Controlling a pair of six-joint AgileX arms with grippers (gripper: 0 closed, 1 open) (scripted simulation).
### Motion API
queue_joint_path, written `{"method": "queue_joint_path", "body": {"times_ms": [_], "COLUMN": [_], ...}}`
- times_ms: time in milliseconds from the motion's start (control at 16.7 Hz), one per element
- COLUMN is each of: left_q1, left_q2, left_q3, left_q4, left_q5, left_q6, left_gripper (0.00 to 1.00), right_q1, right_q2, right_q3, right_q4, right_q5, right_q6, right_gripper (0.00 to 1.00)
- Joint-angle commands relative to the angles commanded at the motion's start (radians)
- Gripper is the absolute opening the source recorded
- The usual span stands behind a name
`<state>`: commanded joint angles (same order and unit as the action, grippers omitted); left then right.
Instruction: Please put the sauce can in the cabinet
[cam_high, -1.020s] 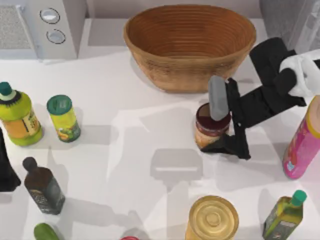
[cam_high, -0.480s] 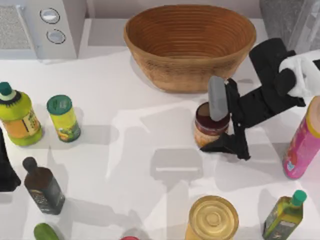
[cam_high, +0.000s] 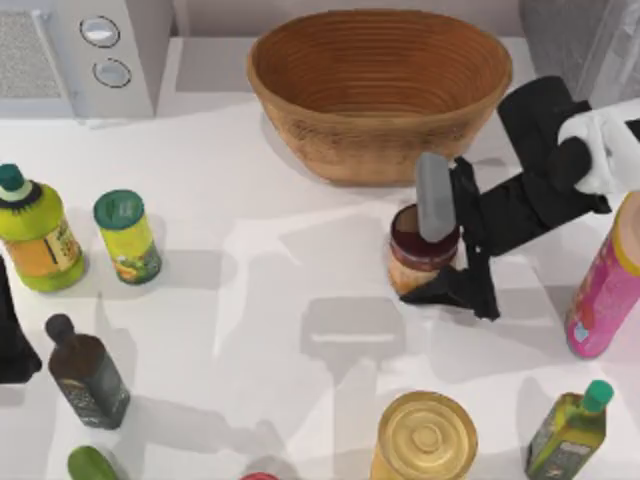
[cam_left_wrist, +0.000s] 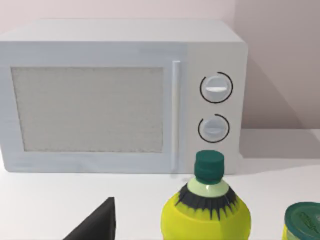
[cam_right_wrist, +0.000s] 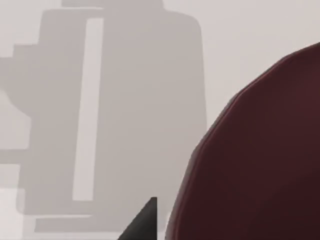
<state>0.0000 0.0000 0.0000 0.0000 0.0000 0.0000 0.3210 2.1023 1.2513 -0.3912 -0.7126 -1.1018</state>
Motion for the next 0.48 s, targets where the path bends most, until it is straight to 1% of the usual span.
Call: {"method": "queue_joint_path", "body": {"times_ms": [180,480], "left_q1": [0.000,0.000], "left_q2": [0.000,0.000], "left_q3": [0.000,0.000], "left_q4": [0.000,0.000], "left_q5": [0.000,0.000], "left_q6": [0.000,0.000], "left_gripper": [1.00,1.00], "right_q1": [0.004,0.006], "right_q2": [-0.009,-0.075], "right_q3": [0.024,0.155], "right_q4": [-0.035,-0.234], "right_q5": [0.000,-0.001], "right_q6": [-0.001,-0.004], "right_gripper": [0.00,0.00]}}
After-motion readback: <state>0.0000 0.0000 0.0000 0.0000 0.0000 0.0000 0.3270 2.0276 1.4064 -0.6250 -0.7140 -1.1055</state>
